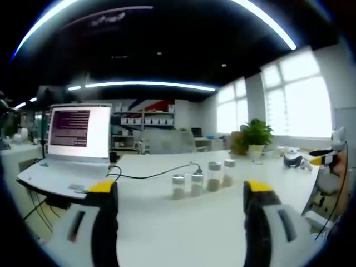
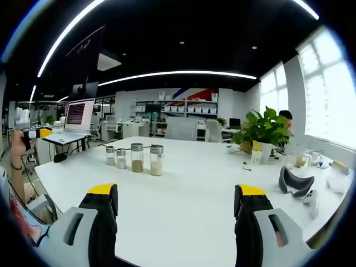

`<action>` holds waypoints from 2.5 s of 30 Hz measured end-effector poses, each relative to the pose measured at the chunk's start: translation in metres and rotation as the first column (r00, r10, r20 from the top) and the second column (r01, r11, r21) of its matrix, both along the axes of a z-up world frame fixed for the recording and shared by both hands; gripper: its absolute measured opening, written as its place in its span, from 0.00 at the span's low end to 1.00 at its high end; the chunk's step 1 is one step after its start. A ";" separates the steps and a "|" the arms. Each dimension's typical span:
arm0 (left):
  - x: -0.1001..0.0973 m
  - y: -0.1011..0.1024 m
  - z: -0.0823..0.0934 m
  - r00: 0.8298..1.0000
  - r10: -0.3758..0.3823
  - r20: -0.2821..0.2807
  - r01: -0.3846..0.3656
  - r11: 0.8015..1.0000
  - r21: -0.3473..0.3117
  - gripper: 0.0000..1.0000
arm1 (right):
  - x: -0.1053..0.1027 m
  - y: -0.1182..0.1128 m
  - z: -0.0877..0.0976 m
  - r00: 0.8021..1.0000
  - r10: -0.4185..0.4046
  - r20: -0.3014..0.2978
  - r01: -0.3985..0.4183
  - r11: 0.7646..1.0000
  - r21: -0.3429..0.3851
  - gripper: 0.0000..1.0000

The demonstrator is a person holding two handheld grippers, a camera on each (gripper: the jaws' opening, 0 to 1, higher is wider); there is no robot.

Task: Rotate the seasoning bottle until the label or dispensing opening points toward the visible target arrow and the bottle remains upright within the marked orientation range

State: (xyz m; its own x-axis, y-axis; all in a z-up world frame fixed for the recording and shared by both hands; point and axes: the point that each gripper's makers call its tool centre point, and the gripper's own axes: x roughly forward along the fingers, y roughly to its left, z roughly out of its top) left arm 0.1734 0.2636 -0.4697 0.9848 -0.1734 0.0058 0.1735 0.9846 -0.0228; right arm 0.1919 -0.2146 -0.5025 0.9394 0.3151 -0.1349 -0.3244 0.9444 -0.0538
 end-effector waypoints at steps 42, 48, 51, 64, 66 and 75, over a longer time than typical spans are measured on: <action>0.001 -0.007 -0.003 0.999 -0.053 -0.012 0.053 0.998 -0.016 0.99 | 0.009 0.041 -0.006 0.996 0.087 0.011 -0.087 0.996 0.008 0.87; 0.002 0.000 -0.010 0.999 -0.020 -0.041 0.019 1.000 -0.020 0.99 | 0.013 0.058 -0.003 0.990 0.140 0.026 -0.142 0.988 0.053 0.87; 0.002 0.001 -0.010 0.999 -0.014 -0.045 0.013 1.000 -0.009 0.99 | 0.021 0.047 0.011 0.994 0.062 0.095 -0.067 0.997 0.048 0.87; 0.003 -0.001 -0.002 1.000 -0.010 0.005 0.010 1.000 0.003 1.00 | 0.046 0.074 0.016 0.990 0.129 0.055 -0.132 0.989 0.065 0.87; 0.004 -0.004 -0.003 1.000 -0.028 0.002 0.028 1.000 0.000 1.00 | 0.051 0.080 0.017 0.989 0.137 0.055 -0.140 0.988 0.066 0.87; 0.009 -0.002 -0.011 0.999 -0.025 -0.035 0.025 1.000 0.002 1.00 | 0.077 0.099 0.011 0.992 0.120 0.043 -0.121 0.992 0.022 0.86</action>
State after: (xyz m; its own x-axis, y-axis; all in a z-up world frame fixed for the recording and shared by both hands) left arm 0.1824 0.2617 -0.4802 0.9797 -0.1981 -0.0293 0.1973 0.9800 -0.0269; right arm 0.2688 -0.1161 -0.4914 0.8989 0.4292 -0.0875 -0.4341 0.8996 -0.0470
